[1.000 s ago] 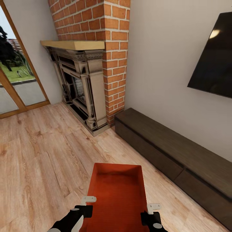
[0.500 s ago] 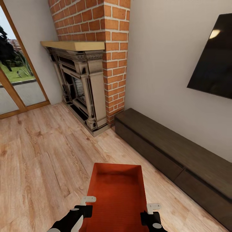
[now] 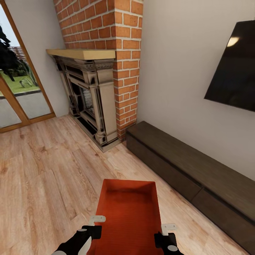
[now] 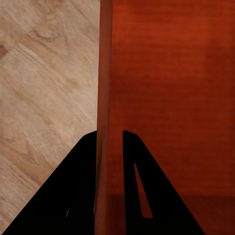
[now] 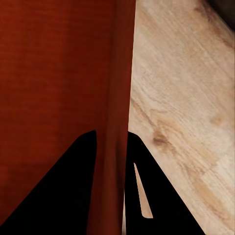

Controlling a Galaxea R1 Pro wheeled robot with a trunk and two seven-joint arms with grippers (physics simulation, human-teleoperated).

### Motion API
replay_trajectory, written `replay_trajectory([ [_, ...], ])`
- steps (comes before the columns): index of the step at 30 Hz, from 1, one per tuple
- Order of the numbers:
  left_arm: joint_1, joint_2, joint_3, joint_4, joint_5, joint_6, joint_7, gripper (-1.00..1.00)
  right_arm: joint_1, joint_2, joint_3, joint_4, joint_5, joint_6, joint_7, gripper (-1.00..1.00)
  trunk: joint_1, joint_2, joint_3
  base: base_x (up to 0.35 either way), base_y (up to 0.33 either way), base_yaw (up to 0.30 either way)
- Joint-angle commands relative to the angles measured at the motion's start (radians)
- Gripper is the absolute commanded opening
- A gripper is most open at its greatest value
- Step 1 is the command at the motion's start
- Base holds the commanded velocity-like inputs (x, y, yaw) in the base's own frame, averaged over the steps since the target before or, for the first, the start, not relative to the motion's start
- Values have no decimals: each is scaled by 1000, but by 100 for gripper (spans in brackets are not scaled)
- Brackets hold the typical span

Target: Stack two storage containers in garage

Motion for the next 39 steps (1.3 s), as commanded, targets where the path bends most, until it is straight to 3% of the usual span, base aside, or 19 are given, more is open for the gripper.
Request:
replay_trajectory([
  [1,0,1,5,1,-2,7,13,-100,-1,0,-14,-2,9,-8,-4,-100,0,0,1,0,0,0],
  [24,0,1,5,1,-2,7,13,-100,-1,0,-14,-4,11,-10,-4,-100,0,0,37,0,0,0],
  [39,0,1,5,1,-2,7,13,-100,-1,-1,-14,-7,11,-7,-5,-100,0,0,40,0,0,0],
])
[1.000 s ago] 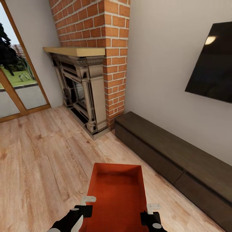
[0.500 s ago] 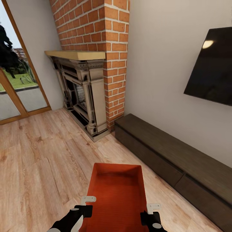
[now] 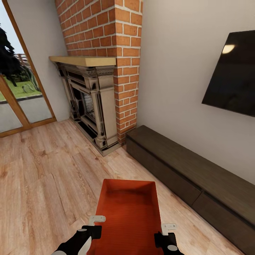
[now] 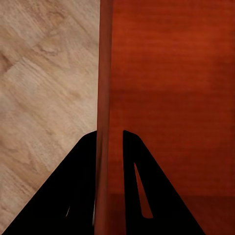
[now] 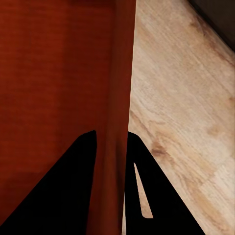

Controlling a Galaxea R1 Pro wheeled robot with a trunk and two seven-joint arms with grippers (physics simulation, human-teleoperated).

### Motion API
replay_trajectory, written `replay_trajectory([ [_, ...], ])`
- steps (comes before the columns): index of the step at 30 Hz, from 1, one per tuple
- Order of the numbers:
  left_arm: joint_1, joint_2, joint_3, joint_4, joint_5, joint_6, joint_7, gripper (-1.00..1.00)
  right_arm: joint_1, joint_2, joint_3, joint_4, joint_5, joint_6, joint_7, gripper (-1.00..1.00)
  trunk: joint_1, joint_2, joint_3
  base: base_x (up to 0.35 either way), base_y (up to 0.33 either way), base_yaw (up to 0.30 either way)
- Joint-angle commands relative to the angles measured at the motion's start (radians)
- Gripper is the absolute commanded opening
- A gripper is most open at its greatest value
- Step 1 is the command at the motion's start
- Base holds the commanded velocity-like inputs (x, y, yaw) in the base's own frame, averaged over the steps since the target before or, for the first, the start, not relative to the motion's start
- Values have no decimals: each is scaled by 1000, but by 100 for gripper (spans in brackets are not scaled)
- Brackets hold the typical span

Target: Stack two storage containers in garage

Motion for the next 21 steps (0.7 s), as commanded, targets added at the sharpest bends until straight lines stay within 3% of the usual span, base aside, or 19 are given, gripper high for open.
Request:
replay_trajectory([
  [1,1,1,4,1,-3,7,13,-100,-2,0,-15,-2,8,-13,-3,-100,0,0,-1,0,0,0],
  [12,1,1,4,1,-3,7,13,-100,-2,-1,-16,-2,7,-10,-3,-100,0,0,-1,0,0,9],
  [21,1,-2,2,1,-3,7,13,-100,-2,-1,-16,-2,7,-5,-3,-100,0,0,-1,0,0,259],
])
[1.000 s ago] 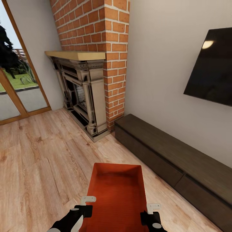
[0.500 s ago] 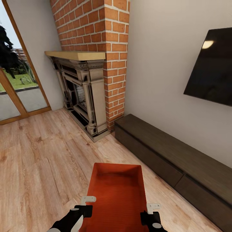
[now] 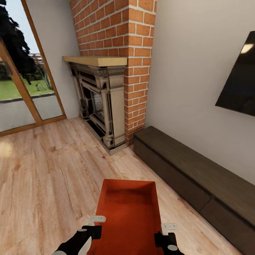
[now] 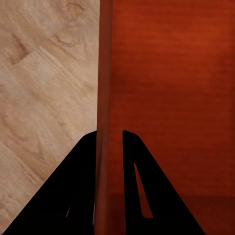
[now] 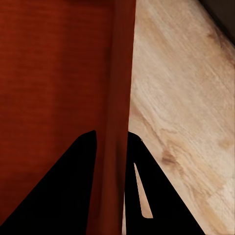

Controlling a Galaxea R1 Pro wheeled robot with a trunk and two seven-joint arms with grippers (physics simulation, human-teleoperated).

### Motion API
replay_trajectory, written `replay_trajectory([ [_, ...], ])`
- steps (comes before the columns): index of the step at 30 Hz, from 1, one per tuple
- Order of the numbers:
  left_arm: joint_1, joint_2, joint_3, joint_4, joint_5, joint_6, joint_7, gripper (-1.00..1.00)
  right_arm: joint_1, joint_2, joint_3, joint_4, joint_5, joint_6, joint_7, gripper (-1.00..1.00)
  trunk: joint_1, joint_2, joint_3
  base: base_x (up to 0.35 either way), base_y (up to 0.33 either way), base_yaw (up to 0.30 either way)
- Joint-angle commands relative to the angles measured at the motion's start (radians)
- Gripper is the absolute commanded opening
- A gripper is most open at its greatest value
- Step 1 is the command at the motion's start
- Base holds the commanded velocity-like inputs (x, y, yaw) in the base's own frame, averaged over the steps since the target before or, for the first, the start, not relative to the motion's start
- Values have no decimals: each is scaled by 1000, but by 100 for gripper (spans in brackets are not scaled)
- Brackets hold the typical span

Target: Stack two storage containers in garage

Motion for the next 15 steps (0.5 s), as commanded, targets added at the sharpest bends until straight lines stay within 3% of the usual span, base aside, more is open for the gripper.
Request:
replay_trajectory([
  [1,0,0,-3,1,1,6,13,-100,-1,0,-13,-1,2,-8,-4,-100,0,0,-1,0,0,298],
  [15,0,0,-2,1,1,5,13,-100,-1,0,-13,-1,2,-11,-4,-100,0,0,-1,0,0,300],
])
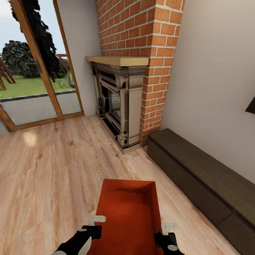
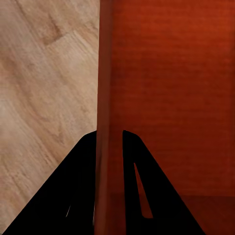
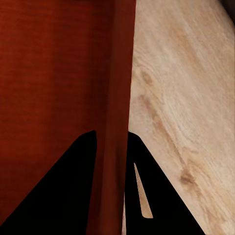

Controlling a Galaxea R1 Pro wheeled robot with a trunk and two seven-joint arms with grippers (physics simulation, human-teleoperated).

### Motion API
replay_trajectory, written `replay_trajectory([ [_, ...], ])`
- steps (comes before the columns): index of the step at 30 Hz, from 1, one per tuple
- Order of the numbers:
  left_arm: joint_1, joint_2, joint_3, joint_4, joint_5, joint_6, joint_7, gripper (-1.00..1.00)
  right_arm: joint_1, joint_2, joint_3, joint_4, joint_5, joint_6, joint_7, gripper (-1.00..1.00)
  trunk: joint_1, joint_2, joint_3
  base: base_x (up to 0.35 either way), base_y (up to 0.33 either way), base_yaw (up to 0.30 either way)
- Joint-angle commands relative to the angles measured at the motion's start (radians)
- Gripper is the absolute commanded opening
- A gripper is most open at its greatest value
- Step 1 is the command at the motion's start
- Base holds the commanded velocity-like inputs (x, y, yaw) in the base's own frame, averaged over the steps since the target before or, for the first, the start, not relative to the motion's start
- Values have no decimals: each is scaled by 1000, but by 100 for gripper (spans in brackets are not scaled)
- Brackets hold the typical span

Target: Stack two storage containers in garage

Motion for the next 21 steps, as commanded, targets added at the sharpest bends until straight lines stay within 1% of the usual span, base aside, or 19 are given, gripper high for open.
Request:
replay_trajectory([
  [1,0,0,-1,1,1,6,13,-100,-1,0,-14,-1,4,-8,-4,-100,0,0,-1,0,0,300],
  [21,0,4,3,1,1,6,12,-100,-1,0,-14,-1,4,-8,-4,-100,0,0,-1,0,0,300],
])
